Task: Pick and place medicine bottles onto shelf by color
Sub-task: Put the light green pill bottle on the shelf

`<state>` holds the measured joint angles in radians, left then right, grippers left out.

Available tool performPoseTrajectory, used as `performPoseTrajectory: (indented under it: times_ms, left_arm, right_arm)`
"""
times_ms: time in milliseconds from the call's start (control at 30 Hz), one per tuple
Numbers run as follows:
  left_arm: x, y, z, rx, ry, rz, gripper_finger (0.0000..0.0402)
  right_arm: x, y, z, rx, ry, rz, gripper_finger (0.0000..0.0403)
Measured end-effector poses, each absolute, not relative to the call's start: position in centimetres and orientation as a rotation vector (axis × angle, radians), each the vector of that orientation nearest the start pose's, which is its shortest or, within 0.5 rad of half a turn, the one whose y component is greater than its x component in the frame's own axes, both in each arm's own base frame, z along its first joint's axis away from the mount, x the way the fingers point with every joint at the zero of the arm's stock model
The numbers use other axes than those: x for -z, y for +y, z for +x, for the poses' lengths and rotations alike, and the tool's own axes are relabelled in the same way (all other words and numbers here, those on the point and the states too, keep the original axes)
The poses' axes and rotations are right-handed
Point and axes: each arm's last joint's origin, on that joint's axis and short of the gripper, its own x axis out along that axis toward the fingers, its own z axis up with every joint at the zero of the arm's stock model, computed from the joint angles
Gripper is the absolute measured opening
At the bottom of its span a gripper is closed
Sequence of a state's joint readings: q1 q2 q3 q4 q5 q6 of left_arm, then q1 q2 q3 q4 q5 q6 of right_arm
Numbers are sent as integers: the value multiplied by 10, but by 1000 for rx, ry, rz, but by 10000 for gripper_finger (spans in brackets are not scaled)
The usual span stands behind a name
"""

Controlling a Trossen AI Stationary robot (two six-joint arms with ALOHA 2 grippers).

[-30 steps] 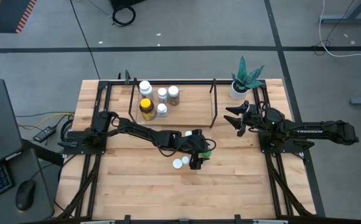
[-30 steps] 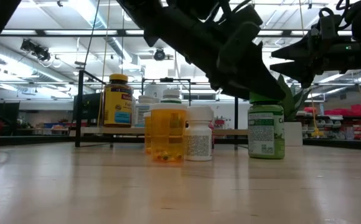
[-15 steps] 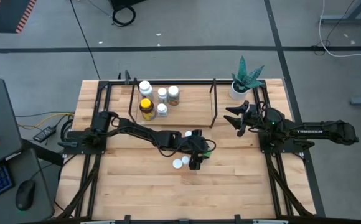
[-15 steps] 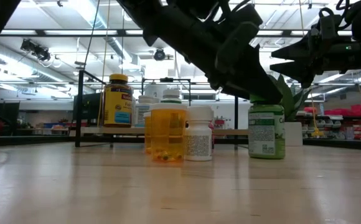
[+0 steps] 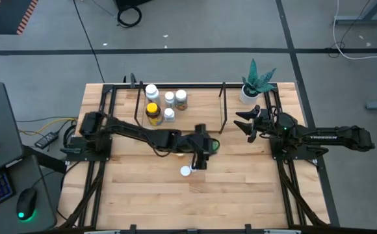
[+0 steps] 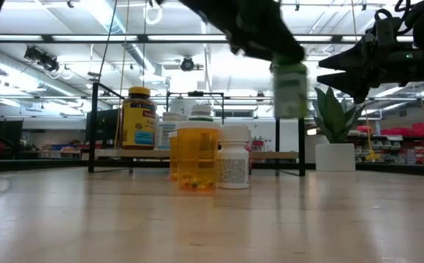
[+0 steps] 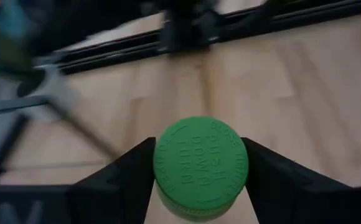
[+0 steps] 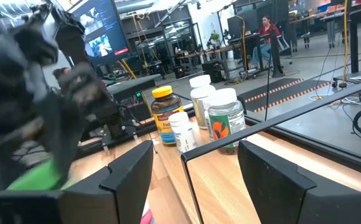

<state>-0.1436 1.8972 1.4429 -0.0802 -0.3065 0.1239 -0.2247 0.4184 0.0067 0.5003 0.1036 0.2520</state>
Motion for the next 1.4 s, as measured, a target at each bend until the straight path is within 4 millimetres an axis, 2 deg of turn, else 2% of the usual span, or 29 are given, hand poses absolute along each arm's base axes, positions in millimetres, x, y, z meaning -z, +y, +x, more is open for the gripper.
performPoseTrajectory:
  times_ms: [133, 233, 400, 533, 667, 833, 1200, 1400]
  left_arm:
    - [-269, -36, 418, -226, 563, 249, 208]
    - [-269, -17, 414, -306, 602, 241, 215]
    - [-256, 25, 413, -424, 661, 177, 232]
    - [-240, 56, 407, -494, 692, 111, 220]
    - [-230, 76, 401, -531, 711, 29, 211]
    - [-224, 82, 397, -536, 734, -4, 229]
    - [-220, 72, 394, -553, 800, 33, 252]
    - [-230, 66, 397, -569, 788, 73, 286]
  right_arm:
    - [-176, -30, 120, 315, -129, 244, 243]
    - [-176, -30, 120, 315, -129, 244, 243]
    - [-176, -30, 120, 315, -129, 244, 243]
    - [-176, -30, 120, 315, -129, 244, 243]
    - [-176, -30, 120, 315, -130, 244, 243]
    - [-176, -30, 120, 315, -129, 244, 243]
    - [-176, -30, 120, 315, -129, 244, 243]
    - [-176, -30, 120, 315, -129, 244, 243]
